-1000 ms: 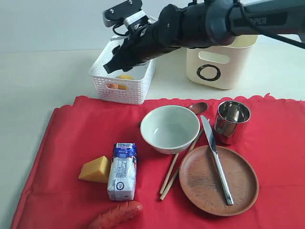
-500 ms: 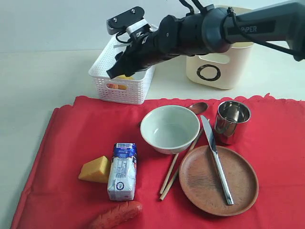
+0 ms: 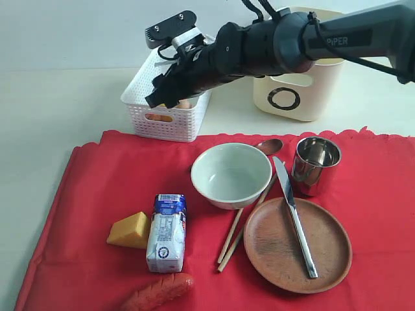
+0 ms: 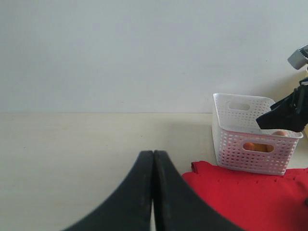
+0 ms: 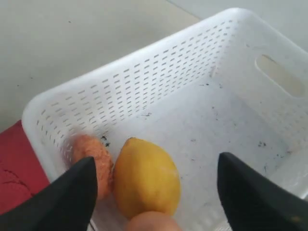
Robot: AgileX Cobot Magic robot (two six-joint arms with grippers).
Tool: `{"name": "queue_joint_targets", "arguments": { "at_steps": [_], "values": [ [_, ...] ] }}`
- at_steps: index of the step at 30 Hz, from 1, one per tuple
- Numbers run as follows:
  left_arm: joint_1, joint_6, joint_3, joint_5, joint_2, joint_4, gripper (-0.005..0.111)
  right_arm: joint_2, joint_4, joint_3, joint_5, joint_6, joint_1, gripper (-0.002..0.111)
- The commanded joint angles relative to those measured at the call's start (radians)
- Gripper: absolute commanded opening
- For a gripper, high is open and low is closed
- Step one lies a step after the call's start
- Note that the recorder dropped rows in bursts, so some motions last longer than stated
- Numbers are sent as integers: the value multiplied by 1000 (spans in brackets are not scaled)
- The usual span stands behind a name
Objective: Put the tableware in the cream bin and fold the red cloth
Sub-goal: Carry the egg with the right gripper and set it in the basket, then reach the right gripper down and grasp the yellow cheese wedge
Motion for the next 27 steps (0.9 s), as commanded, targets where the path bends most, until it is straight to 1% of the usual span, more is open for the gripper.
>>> {"name": "queue_joint_targets", "arguments": {
  "at_steps": [1,7,18,22,27],
  "values": [
    [1,-2,0,-2,-5,-4,1,-3,4,-7,15,8,-5,70],
    [1,-2,0,-2,-5,-4,1,-32,7,-7,111,16,-5,70],
    [1,-2,0,-2,-5,-4,1,-178,9,-7,315,16,7,70],
    [1,-2,0,-2,-5,-4,1,-201,7,-7,451,-88,31,70],
    [1,-2,0,-2,-5,-4,1,-198,4,-7,589,-179,98,70]
  ]
}}
